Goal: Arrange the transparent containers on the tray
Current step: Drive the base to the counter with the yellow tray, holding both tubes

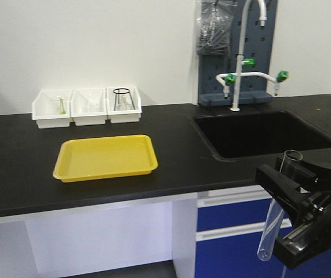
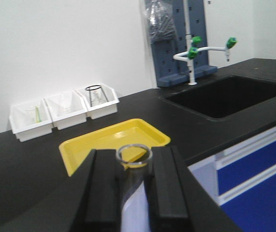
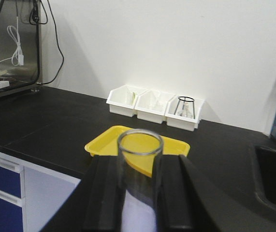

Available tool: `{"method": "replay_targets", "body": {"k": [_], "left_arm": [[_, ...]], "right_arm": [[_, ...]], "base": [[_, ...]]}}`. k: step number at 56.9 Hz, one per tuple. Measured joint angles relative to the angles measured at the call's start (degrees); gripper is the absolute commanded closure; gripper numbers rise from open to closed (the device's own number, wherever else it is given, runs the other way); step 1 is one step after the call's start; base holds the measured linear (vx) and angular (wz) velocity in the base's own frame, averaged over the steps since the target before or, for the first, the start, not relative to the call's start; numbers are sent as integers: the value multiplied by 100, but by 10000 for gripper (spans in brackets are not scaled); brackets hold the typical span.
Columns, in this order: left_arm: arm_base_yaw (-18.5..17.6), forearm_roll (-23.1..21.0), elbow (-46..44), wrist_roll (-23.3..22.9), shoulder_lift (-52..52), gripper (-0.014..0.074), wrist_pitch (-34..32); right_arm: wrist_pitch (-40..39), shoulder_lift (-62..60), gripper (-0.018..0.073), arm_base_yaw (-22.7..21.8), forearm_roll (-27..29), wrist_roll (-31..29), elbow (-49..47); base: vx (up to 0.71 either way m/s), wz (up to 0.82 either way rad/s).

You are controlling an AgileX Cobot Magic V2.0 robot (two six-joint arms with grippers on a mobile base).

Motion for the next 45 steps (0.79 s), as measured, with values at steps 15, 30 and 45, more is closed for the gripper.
{"method": "replay_targets", "body": {"k": [15, 30, 45], "left_arm": [[0, 0, 0, 0, 0, 603, 0], [0, 0, 0, 0, 0, 603, 0], [0, 0, 0, 0, 0, 603, 0]], "right_arm": [[0, 0, 572, 0, 0, 0, 0], [0, 0, 572, 0, 0, 0, 0], [6, 0, 572, 0, 0, 0, 0]], "base": [[31, 19], [37, 11], [41, 17]]}}
